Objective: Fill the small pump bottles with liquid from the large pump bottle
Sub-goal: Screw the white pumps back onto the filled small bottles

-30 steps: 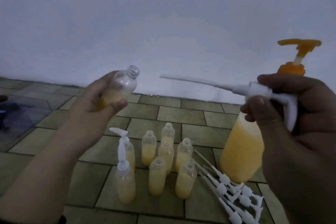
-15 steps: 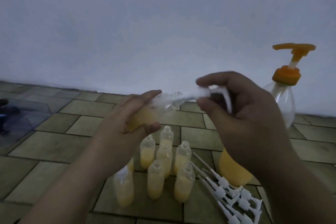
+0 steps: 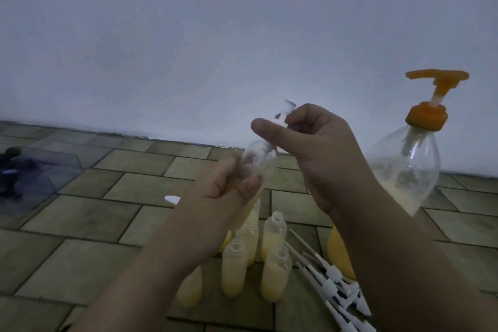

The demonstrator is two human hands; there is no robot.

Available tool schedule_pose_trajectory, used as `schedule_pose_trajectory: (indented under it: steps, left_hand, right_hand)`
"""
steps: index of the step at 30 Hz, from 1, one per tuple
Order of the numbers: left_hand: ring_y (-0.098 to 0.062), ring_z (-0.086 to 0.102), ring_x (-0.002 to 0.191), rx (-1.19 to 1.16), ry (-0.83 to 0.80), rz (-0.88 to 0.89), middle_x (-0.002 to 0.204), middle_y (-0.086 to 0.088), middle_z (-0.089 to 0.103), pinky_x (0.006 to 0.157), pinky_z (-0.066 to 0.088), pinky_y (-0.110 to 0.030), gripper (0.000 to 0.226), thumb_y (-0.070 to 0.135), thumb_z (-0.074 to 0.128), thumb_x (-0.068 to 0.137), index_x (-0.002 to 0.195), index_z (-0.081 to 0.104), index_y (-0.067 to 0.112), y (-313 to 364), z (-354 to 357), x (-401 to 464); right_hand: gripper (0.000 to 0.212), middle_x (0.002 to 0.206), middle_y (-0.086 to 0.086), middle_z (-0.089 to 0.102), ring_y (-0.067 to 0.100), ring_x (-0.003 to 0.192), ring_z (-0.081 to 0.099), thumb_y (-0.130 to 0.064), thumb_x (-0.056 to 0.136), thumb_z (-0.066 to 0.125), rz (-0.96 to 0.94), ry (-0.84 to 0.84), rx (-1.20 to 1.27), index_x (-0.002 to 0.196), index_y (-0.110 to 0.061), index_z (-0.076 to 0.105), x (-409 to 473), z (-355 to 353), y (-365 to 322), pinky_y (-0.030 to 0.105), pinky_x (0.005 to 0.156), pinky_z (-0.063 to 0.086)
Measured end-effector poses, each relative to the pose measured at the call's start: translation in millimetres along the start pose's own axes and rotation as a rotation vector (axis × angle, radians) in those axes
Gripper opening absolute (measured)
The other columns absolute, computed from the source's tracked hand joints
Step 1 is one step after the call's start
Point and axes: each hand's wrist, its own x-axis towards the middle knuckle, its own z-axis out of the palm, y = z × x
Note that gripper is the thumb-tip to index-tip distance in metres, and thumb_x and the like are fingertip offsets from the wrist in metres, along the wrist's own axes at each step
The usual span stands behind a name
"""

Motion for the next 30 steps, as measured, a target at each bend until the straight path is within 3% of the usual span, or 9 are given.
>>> schedule_pose_trajectory:
  steps: [2, 5, 7, 11, 15, 19, 22, 26, 30]
  left_hand:
    - [-0.002, 0.062, 0.084, -0.054, 0.000, -0.023, 0.094, 0.015, 0.067, 0.066, 0.052, -0.024, 0.024, 0.058, 0.055, 0.079, 0.098, 0.064, 0.045, 1.8, 2.0, -1.1]
    - [-0.022, 0.062, 0.098, -0.198, -0.004, -0.095, 0.096, 0.007, 0.070, 0.088, 0.052, -0.048, 0.026, 0.051, 0.057, 0.071, 0.092, 0.069, 0.043, 5.4, 1.5, -2.4]
    - [-0.029, 0.063, 0.100, -0.263, -0.021, -0.109, 0.098, 0.001, 0.071, 0.094, 0.047, -0.055, 0.025, 0.049, 0.063, 0.071, 0.091, 0.072, 0.038, 8.0, 2.4, -4.1]
    - [-0.017, 0.066, 0.086, -0.341, -0.046, -0.136, 0.094, 0.001, 0.073, 0.088, 0.050, -0.045, 0.033, 0.049, 0.058, 0.065, 0.092, 0.073, 0.037, 8.7, 7.0, -7.3]
    - [-0.018, 0.065, 0.076, -0.444, -0.046, -0.179, 0.091, -0.005, 0.072, 0.070, 0.052, -0.036, 0.031, 0.039, 0.057, 0.070, 0.090, 0.074, 0.023, 7.7, 8.1, -7.9]
    - [-0.016, 0.066, 0.071, -0.475, -0.064, -0.196, 0.090, -0.005, 0.072, 0.061, 0.052, -0.030, 0.030, 0.037, 0.057, 0.070, 0.089, 0.074, 0.023, 11.4, 9.5, -10.7]
    - [-0.016, 0.066, 0.071, -0.480, -0.060, -0.198, 0.091, -0.005, 0.072, 0.059, 0.052, -0.027, 0.030, 0.037, 0.056, 0.071, 0.090, 0.074, 0.023, 11.5, 9.5, -12.0]
    - [-0.020, 0.065, 0.074, -0.494, -0.046, -0.199, 0.093, -0.008, 0.072, 0.062, 0.052, -0.032, 0.034, 0.036, 0.058, 0.069, 0.092, 0.074, 0.017, 11.9, 4.7, -11.5]
    - [-0.015, 0.066, 0.076, -0.420, -0.058, -0.205, 0.093, -0.003, 0.073, 0.067, 0.050, -0.032, 0.030, 0.040, 0.056, 0.069, 0.090, 0.074, 0.029, 11.3, 7.1, -13.7]
  right_hand:
    - [0.043, 0.080, 0.013, 0.060, 0.023, 0.076, 0.057, -0.043, 0.056, 0.083, 0.053, -0.032, 0.016, 0.080, -0.012, 0.065, 0.6, -2.7, -1.0, 0.045, 0.086, 0.050]
    - [0.035, 0.103, 0.016, 0.070, 0.029, 0.099, 0.064, -0.021, 0.070, 0.066, 0.130, -0.193, 0.293, 0.099, -0.002, 0.068, 0.5, -8.8, -5.0, 0.044, 0.100, 0.045]
    - [0.030, 0.096, 0.014, 0.071, 0.028, 0.094, 0.065, -0.014, 0.065, 0.067, 0.125, -0.194, 0.358, 0.093, -0.002, 0.069, -0.2, -6.1, -4.4, 0.038, 0.094, 0.049]
    - [0.039, 0.081, 0.010, 0.063, 0.020, 0.079, 0.059, -0.030, 0.044, 0.085, 0.103, -0.042, 0.280, 0.074, -0.012, 0.067, 1.5, 1.4, 4.3, 0.033, 0.077, 0.049]
    - [0.037, 0.094, 0.019, 0.066, 0.026, 0.088, 0.059, -0.025, 0.066, 0.071, 0.156, -0.154, 0.396, 0.090, 0.001, 0.061, 0.8, -6.3, 1.8, 0.040, 0.089, 0.048]
    - [0.030, 0.078, 0.010, 0.062, 0.017, 0.068, 0.060, -0.016, 0.058, 0.074, 0.172, -0.160, 0.461, 0.082, -0.006, 0.058, 0.4, -0.6, -0.9, 0.030, 0.067, 0.051]
    - [0.035, 0.075, 0.007, 0.059, 0.015, 0.067, 0.059, -0.019, 0.055, 0.076, 0.157, -0.182, 0.376, 0.085, -0.008, 0.062, 1.3, -0.5, -2.0, 0.026, 0.062, 0.052]
    - [0.034, 0.096, 0.017, 0.070, 0.027, 0.086, 0.065, -0.017, 0.069, 0.065, 0.154, -0.233, 0.377, 0.096, 0.005, 0.064, -0.2, -5.5, -5.9, 0.037, 0.084, 0.053]
    - [0.036, 0.070, 0.008, 0.055, 0.020, 0.067, 0.055, -0.023, 0.053, 0.081, 0.156, -0.163, 0.260, 0.072, -0.009, 0.054, 1.8, -2.0, -3.5, 0.032, 0.067, 0.049]
